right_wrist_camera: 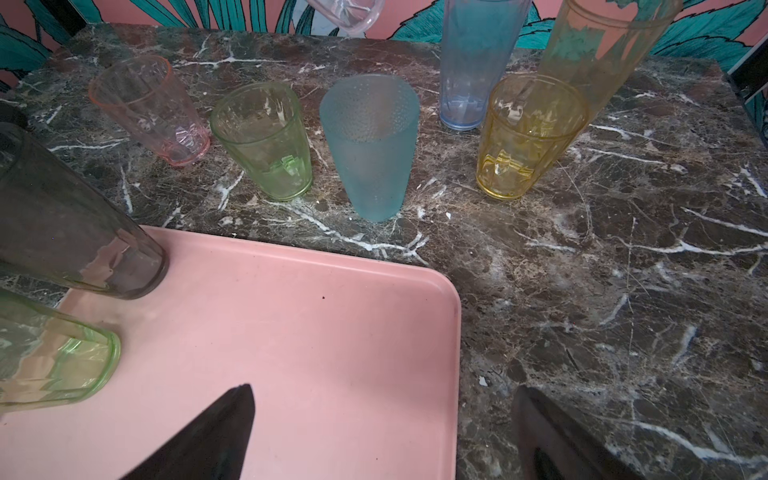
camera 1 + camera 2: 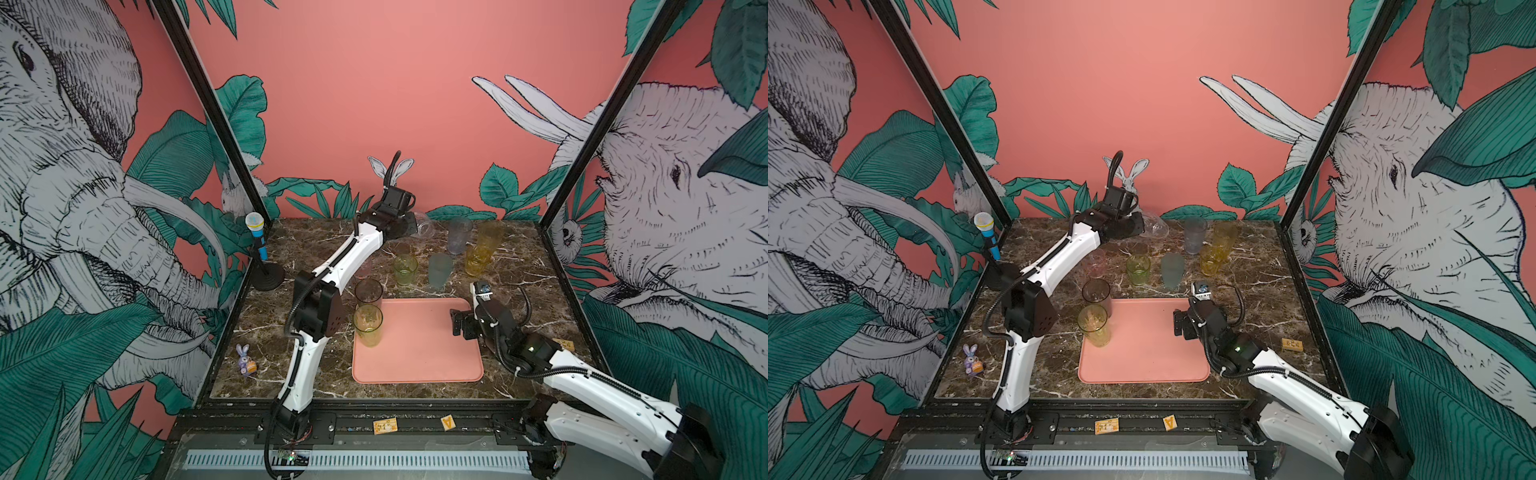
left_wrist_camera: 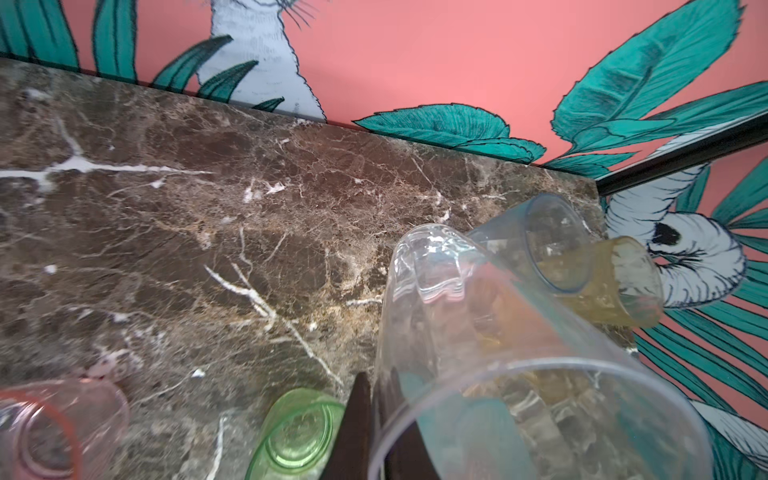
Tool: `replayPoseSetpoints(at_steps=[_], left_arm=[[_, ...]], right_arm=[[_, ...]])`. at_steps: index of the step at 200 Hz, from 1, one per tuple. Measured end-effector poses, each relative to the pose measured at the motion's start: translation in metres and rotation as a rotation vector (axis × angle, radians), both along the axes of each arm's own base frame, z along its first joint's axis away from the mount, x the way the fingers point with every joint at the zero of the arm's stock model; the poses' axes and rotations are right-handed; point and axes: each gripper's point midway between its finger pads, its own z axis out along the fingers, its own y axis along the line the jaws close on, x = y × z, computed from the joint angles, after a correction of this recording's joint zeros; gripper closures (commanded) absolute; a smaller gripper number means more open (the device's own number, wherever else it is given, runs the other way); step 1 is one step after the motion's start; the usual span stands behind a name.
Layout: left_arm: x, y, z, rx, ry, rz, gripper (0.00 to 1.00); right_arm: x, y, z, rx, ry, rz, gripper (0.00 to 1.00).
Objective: Place the glasses into the tray
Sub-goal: 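Close left gripper on the clear glass rim and lift it, then carry the clear glass with left gripper over the pink tray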
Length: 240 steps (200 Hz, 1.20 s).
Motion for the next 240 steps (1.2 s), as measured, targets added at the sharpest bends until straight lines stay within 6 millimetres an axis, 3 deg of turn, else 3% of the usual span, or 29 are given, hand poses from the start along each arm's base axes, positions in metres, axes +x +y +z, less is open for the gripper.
replayPoseSetpoints(at_steps=[29,90,190,240], left_arm=[[-0.02,0.011,0.025,0.011,0.002,-0.018,1.0],[-0.072,0.041,0.048,0.061,0.063,-0.054,1.0],[-0.172,0.103,0.11,0.11,0.072,-0.1,1.0],[-0.22,0.129,0.123,0.151,0.07,-0.153,1.0]], right_arm=[[0.0,0.002,0.0,0.006,0.002,0.009,0.01],[0.0,0.006,-0.008,-0.006,0.025,0.025,0.01],[-0.001,0.006,-0.008,-0.004,0.027,0.029,0.01],[-0.001,0.007,-0.008,-0.004,0.027,0.03,0.01]])
